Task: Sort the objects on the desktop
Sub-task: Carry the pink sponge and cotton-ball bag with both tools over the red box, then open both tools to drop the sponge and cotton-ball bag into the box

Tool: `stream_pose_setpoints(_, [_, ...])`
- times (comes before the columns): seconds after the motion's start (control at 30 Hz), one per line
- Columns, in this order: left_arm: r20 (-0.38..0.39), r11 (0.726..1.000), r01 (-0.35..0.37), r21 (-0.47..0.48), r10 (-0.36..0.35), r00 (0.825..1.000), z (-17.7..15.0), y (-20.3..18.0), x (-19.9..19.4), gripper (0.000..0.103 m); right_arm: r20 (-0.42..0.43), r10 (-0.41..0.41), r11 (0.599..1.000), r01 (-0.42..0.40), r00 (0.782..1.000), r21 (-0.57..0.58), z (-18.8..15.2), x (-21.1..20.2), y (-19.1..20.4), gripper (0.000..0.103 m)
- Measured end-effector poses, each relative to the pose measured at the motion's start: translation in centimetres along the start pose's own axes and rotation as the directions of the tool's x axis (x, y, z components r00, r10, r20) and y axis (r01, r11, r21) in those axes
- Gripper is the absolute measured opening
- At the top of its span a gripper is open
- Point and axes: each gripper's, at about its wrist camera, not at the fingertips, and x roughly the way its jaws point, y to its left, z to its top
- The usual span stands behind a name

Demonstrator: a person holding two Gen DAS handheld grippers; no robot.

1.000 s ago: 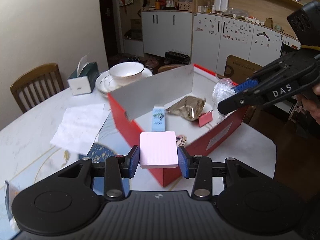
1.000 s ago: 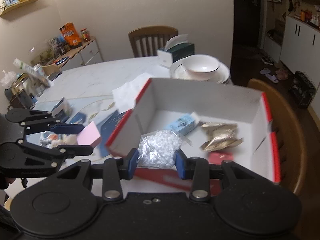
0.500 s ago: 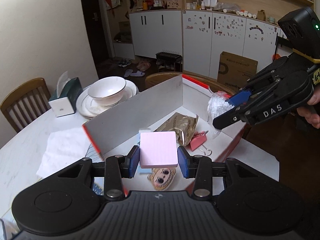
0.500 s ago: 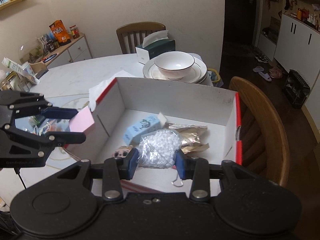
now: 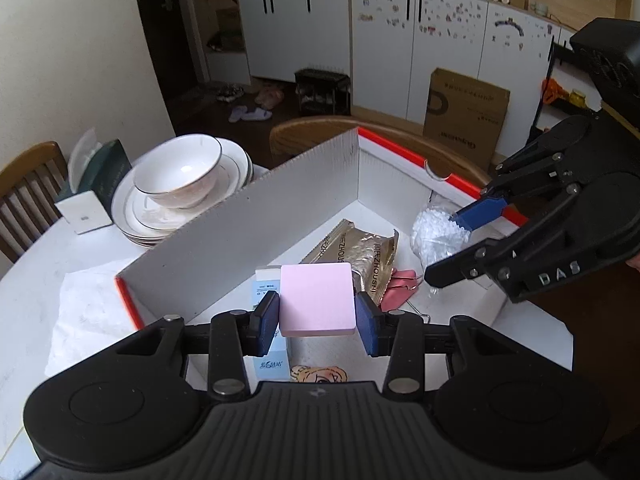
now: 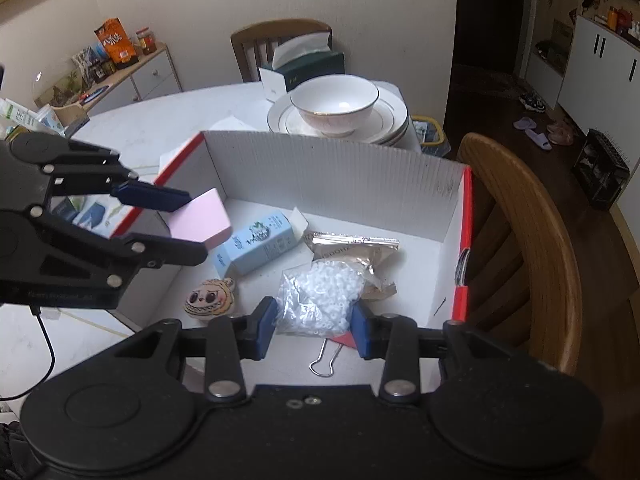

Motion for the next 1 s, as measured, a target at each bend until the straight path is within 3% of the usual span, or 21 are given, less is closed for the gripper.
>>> stream_pose_setpoints(0.43, [-0.131, 0.999, 0.025, 0.022, -0.022, 0.991, 0.8, 0.6, 5.3, 0.04, -0.114, 0.008, 1.0, -0.007, 0.993, 0.011, 0.0, 2.9, -1.0, 0.038])
stream_pose_setpoints(1.0, [-0.248, 0.997, 0.072, 0.036, -0.06, 0.967, 0.1, 0.3, 8.9, 0.04, -0.185, 0.069, 0.998, -0.066, 0.98, 0.021, 0.4, 4.0, -1.4, 0.04])
